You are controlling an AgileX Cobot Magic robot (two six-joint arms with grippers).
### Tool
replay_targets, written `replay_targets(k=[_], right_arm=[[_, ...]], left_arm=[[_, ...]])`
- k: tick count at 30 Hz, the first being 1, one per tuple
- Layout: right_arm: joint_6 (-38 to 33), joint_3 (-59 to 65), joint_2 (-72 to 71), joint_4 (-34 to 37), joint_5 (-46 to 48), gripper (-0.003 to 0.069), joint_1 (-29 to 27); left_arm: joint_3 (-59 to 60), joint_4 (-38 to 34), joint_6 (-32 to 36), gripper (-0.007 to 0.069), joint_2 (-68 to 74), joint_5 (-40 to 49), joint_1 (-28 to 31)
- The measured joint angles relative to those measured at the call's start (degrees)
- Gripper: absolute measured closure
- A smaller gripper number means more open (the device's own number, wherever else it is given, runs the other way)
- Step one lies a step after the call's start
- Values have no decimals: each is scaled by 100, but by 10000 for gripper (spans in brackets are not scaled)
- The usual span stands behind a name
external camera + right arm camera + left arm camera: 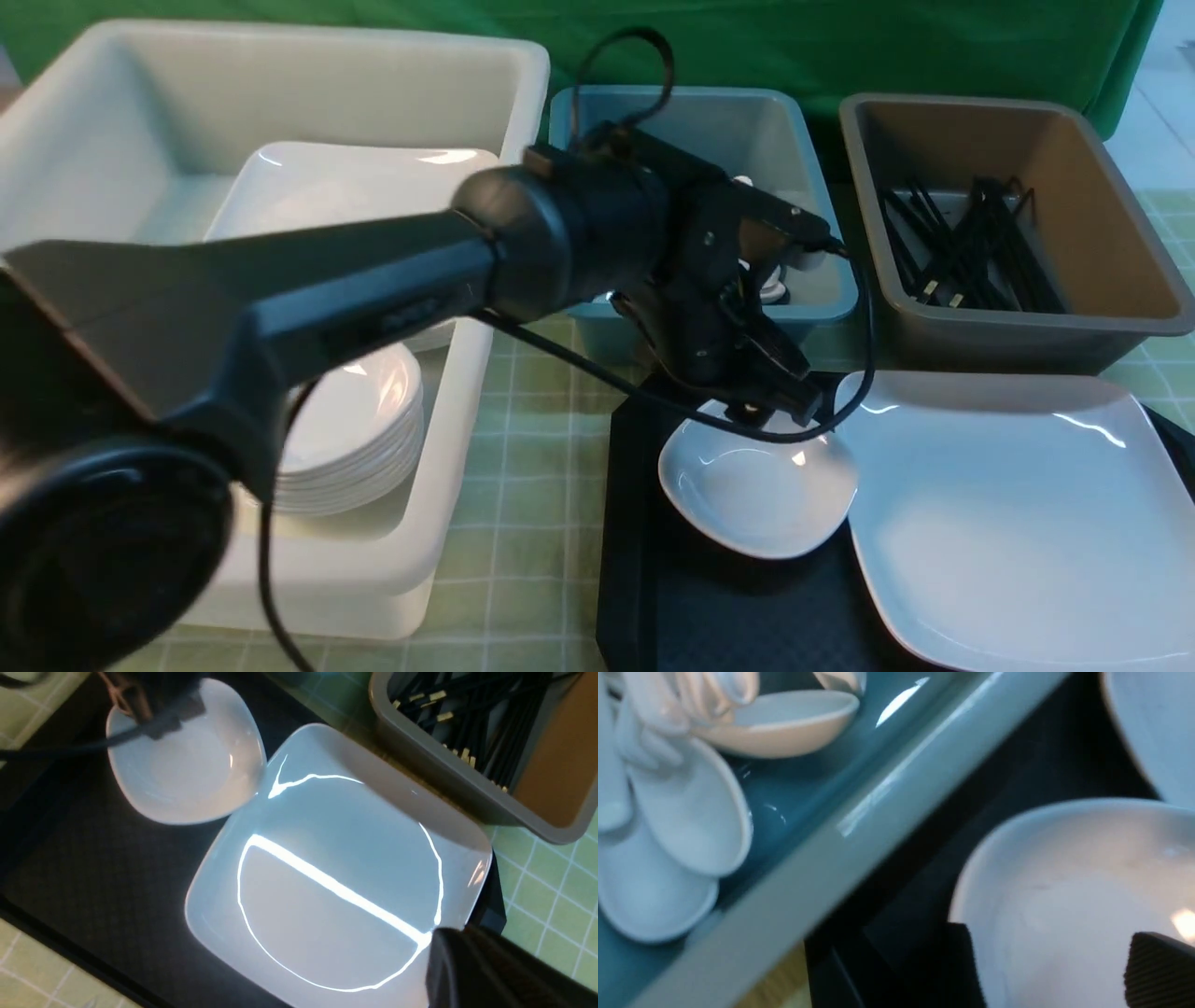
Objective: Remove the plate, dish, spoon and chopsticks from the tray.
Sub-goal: Use the left arm to grab a small plate from the dinner plate
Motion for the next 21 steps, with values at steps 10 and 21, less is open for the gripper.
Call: replay_targets(k=[10, 21], right_arm=[[-129, 0, 0, 16, 5, 655, 0], [-645, -9, 0, 781, -63, 655, -11]], left_arm=[[-209, 263, -137, 200, 552, 100, 0], [-314, 122, -235, 573, 128, 857, 6]])
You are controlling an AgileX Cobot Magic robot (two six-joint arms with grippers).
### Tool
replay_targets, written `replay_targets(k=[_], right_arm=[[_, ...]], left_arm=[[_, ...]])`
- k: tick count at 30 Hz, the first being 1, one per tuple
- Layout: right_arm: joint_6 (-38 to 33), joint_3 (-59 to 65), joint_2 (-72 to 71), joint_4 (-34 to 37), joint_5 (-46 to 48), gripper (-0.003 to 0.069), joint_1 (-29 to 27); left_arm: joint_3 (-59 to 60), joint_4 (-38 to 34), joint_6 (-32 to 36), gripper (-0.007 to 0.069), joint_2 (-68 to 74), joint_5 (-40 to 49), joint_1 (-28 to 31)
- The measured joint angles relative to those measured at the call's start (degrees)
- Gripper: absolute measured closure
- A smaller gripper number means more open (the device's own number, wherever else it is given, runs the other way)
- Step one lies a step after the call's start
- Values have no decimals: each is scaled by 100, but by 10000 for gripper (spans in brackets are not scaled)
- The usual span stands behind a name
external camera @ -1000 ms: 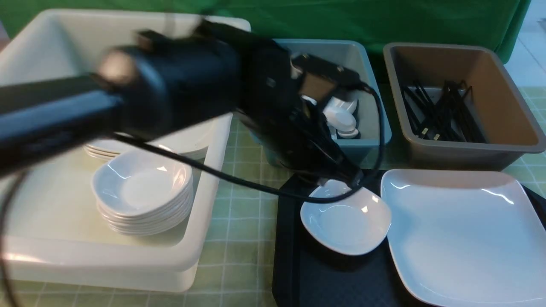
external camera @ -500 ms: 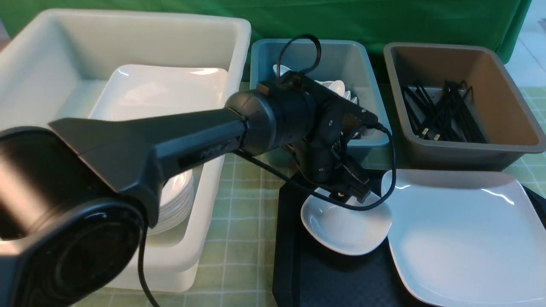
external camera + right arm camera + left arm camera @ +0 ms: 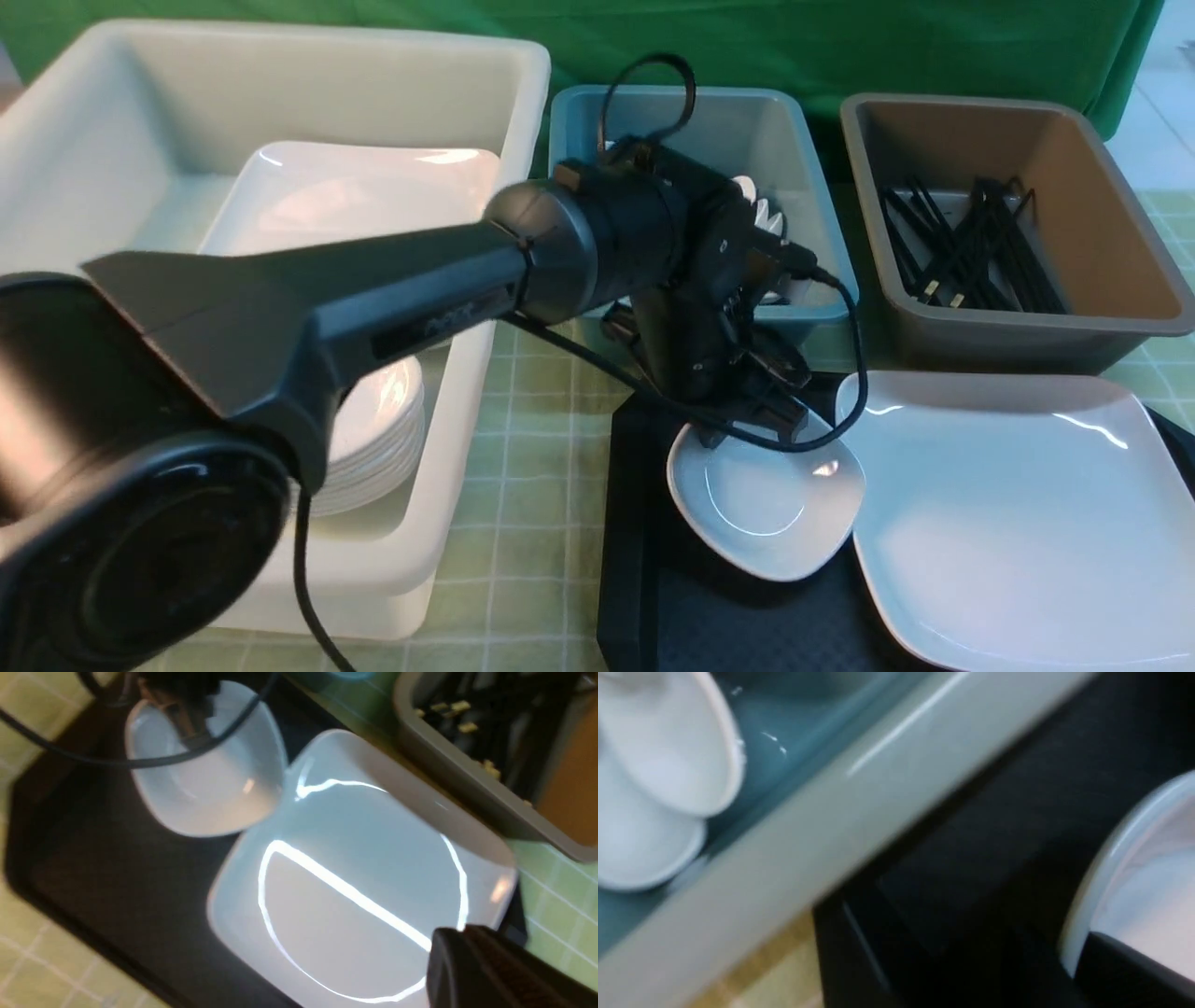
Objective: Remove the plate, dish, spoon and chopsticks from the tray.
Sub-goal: Use the left arm to grab a small plate from the dinner plate, then use the left arm to put the small plate into the large storage box on the left
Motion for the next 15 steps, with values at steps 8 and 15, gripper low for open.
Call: replay_targets(k=[8, 15], right_arm=[[-1382, -1071, 690, 2513, -421, 655, 215], [-1499, -2420, 2069, 2459, -399, 655, 1551]], left_arm=[[-261, -37, -3, 615, -1579, 618, 440], [477, -541, -54, 615, -3268, 1023, 2419]])
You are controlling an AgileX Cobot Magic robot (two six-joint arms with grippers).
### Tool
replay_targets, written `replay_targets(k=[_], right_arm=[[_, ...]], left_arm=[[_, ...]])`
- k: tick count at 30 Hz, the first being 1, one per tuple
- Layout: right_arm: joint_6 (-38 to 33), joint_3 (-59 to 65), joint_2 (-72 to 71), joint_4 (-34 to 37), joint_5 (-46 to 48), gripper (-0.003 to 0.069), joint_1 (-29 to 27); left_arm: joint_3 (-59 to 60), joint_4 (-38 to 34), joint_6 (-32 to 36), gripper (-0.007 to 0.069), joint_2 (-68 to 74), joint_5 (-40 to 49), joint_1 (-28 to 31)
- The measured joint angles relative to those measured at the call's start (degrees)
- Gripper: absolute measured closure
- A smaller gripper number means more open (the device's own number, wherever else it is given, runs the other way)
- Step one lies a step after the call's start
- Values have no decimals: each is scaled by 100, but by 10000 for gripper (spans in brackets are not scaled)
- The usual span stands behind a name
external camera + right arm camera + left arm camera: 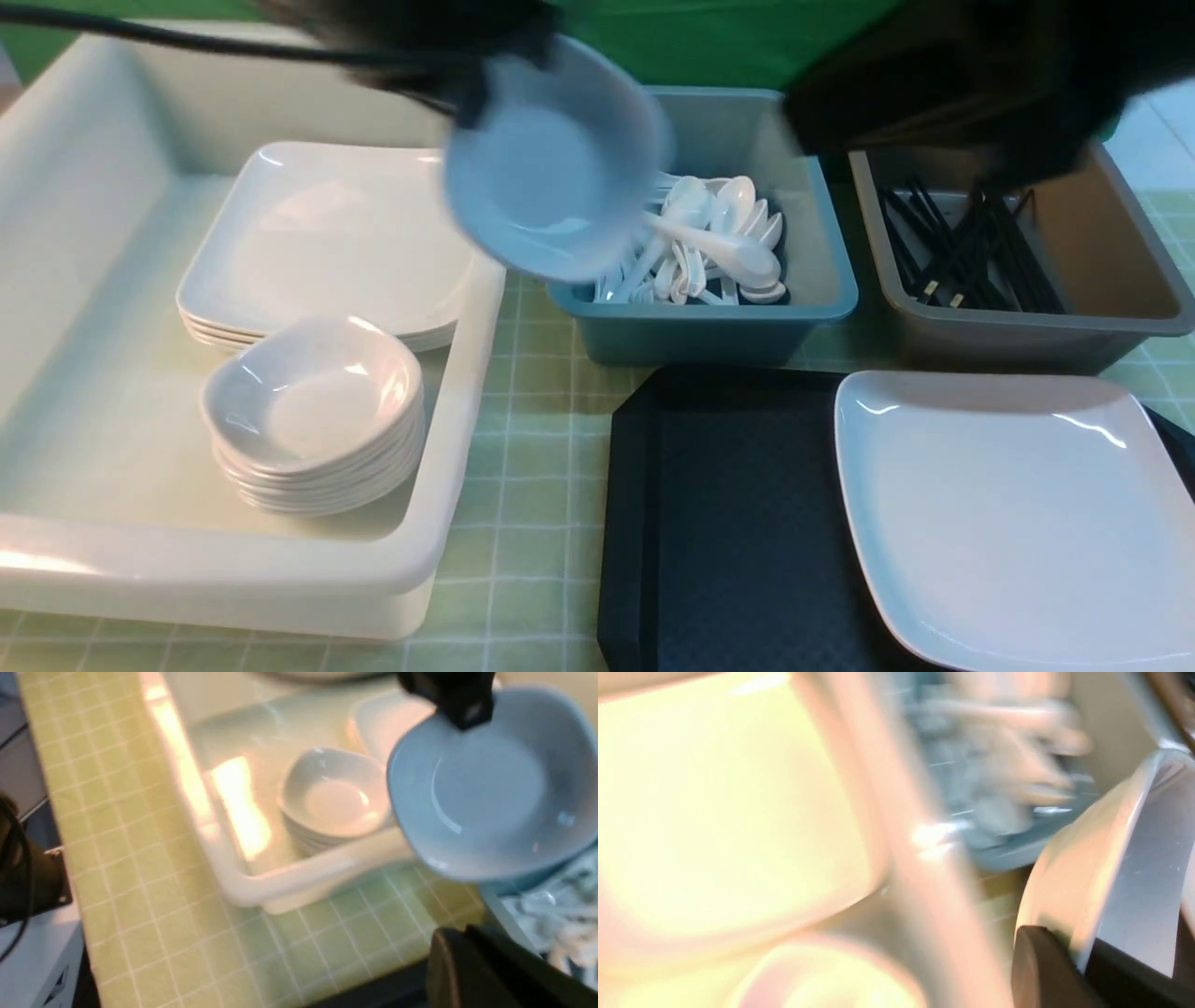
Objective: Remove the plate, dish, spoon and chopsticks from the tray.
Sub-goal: Use the left arm to put the small plate into the large storage box on the left
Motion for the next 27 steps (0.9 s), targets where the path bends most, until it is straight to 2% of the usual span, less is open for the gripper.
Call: replay_targets(k=[4, 5, 6, 11, 16, 19, 25, 27], right_arm=[[-13, -343, 560, -247, 21, 655, 516], [-13, -352, 585, -261, 21, 655, 533], [-13, -396, 759, -297, 14, 655, 616], [-1, -402, 1001, -389, -19, 655, 664], [11, -419, 1007, -400, -244, 653, 671], [11, -436, 1007, -405, -349, 651, 681], [11, -448, 1007, -441, -390, 649, 700], [11, -477, 1007, -512, -383, 649, 700]], left_arm=[[1400, -707, -13, 615, -701, -405, 1282], [1478, -809, -7, 615, -728, -434, 1345], [2100, -1133, 121, 615, -923, -714, 1787], [3643, -1861, 446, 615, -1160, -1692, 2560], [4182, -2292, 721, 610, -1089, -2092, 2670], [4297, -2554, 863, 571, -981, -2220, 2670], [4312, -2620, 880, 327, -749, -2188, 2670], [4266, -2502, 867, 285, -755, -2008, 2670]])
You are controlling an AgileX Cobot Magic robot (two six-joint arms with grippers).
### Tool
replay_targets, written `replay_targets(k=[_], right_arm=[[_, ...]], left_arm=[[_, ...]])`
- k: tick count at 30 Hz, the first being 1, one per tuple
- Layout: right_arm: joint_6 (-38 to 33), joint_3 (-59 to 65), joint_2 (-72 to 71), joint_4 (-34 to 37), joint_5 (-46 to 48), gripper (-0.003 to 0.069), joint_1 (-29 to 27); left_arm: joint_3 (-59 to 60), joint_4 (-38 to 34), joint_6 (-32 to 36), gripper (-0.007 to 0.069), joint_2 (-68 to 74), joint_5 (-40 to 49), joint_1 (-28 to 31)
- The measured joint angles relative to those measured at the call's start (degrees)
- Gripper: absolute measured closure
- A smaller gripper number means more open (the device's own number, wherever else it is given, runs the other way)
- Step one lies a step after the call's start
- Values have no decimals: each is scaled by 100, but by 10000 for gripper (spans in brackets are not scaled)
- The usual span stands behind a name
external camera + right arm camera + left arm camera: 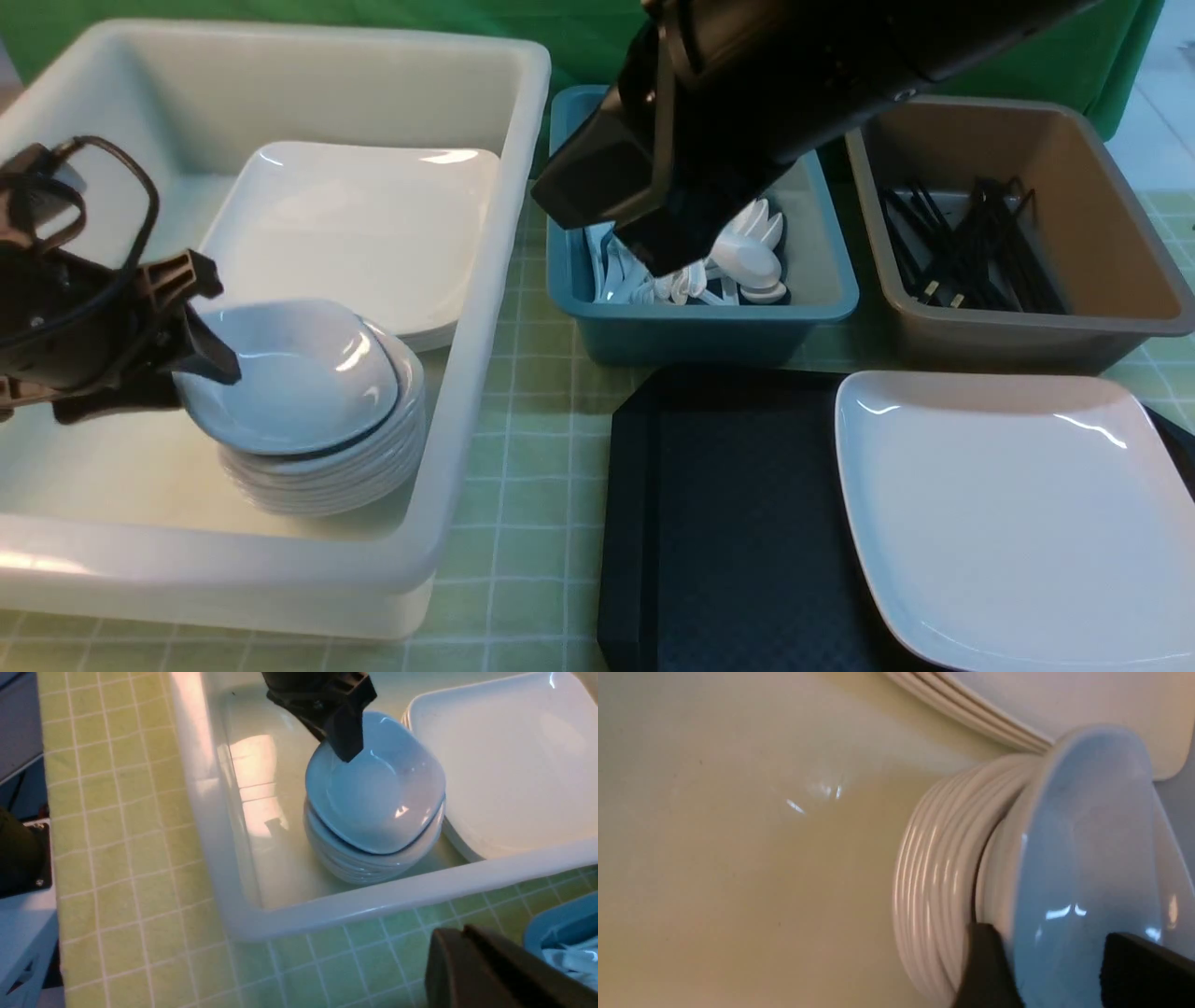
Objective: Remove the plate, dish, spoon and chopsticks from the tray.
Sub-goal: Use the left arm to put the small plate into the large storage box on the left, then use the left arm to grab a plate from the dinner plate
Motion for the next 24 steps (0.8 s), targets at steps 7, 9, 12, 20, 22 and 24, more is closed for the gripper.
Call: replay_targets(k=[7, 9, 12, 20, 22, 24], right_arm=[[716, -389, -106, -1726, 448, 648, 2], [1048, -427, -224, -2391, 818, 648, -63], [1545, -146, -523, -2720, 970, 648, -540], [1969, 2005, -1638, -2864, 1038, 648, -2389], [1985, 2465, -1934, -2837, 1005, 648, -2679], [1986, 2990, -2377, -2702, 866, 648, -3055]], left_arm=[[-972, 1729, -1081, 252, -525, 1142, 0], [-1277, 1612, -1140, 316, -792, 1160, -81], [-1584, 971, -895, 537, -923, 823, -1000], [-1659, 639, -893, 632, 386, -175, -3964], [-1706, 634, -893, 622, 787, -437, -4355], [-2012, 634, -824, 582, 1519, -644, -4857]])
